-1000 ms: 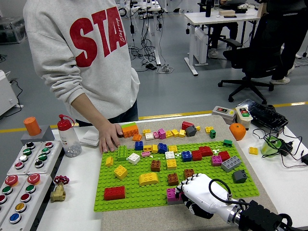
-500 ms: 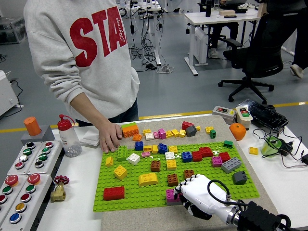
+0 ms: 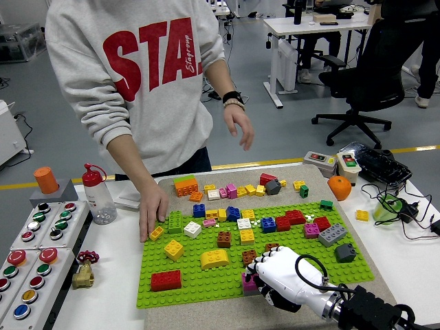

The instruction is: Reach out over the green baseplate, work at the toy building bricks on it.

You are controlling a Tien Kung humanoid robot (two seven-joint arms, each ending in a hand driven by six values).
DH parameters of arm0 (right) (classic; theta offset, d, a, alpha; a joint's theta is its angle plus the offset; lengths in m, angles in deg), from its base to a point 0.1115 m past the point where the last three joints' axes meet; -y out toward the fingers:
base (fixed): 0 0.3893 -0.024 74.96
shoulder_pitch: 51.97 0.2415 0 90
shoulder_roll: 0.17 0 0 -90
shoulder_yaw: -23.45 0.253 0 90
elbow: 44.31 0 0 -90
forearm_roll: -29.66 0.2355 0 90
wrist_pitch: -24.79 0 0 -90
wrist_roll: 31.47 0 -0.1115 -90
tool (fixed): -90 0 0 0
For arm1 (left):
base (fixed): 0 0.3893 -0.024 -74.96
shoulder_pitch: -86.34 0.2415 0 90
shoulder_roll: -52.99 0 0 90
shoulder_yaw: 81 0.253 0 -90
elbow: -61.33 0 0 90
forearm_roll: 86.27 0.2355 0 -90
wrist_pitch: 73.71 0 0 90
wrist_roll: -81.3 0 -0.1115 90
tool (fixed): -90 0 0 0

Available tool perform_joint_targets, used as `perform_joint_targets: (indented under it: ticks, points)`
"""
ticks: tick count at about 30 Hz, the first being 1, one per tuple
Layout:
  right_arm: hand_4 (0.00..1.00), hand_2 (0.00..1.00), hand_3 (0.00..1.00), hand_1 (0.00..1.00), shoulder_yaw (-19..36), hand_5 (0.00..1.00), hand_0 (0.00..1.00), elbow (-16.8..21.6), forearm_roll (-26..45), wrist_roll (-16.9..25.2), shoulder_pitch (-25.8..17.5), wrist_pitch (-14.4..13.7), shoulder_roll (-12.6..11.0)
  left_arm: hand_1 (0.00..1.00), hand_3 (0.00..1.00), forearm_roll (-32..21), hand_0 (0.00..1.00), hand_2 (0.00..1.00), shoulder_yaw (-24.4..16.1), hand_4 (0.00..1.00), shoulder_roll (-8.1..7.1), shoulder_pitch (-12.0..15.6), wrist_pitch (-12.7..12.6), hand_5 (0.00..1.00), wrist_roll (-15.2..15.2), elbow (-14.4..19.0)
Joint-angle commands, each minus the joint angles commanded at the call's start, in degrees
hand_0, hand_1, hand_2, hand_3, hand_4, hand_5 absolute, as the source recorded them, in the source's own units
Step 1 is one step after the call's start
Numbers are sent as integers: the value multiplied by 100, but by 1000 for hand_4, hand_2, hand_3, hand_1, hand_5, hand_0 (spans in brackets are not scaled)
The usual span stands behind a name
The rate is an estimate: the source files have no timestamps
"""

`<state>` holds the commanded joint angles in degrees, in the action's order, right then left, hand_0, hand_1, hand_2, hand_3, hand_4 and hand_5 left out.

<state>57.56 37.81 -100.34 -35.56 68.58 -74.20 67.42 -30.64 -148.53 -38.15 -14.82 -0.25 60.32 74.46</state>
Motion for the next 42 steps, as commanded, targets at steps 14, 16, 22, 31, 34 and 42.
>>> perform_joint_targets:
  ticks: [14, 16, 22, 31, 34, 42]
  points:
    - [139, 628, 593, 614, 157, 145, 533, 154, 0, -19, -146, 10, -178, 595, 399, 4, 627, 605, 3, 336, 0, 16, 4, 980, -5, 0]
    - [140, 624, 592, 613, 166, 147, 529, 182, 0, -19, -166, 14, -208, 595, 399, 12, 627, 605, -1, 336, 1, 16, 6, 980, -7, 0]
    - [141, 626, 591, 612, 190, 146, 533, 196, 0, -18, -202, 25, -246, 595, 399, 26, 627, 604, -9, 335, 2, 10, 11, 980, -7, -2]
    - [141, 625, 590, 613, 172, 148, 532, 113, 0, -18, -222, 49, -243, 595, 399, 27, 626, 604, -9, 336, 0, 5, 13, 980, -6, -2]
    - [142, 625, 590, 612, 165, 148, 531, 77, 0, -17, -221, 51, -232, 595, 399, 33, 627, 605, -9, 336, -1, 4, 16, 980, -8, -2]
    - [142, 623, 590, 608, 121, 150, 526, 1, 0, -17, -222, 61, -203, 595, 400, 52, 626, 604, -13, 336, -3, 3, 23, 980, -13, 0]
